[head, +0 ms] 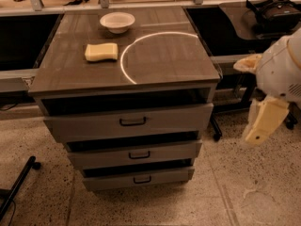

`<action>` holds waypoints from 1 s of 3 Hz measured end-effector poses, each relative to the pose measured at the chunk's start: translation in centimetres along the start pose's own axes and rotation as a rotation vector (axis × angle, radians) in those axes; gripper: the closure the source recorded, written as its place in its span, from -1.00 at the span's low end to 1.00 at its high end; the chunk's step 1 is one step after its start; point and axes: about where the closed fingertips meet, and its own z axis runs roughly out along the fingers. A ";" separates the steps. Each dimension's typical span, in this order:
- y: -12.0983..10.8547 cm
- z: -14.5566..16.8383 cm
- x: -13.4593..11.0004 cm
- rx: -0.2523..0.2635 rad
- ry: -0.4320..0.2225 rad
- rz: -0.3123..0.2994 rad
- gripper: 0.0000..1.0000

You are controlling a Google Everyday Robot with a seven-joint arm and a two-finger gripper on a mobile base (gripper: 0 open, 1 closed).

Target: Open bottom drawer

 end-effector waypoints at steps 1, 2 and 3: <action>2.3 5.8 -0.2 -0.059 -0.050 -0.014 -1.00; 2.3 5.8 -0.2 -0.059 -0.050 -0.014 -1.00; 3.0 10.1 -0.8 -0.115 -0.100 -0.035 -1.00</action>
Offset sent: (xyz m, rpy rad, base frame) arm -0.0026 0.0197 -0.0459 0.0473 0.0312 0.0426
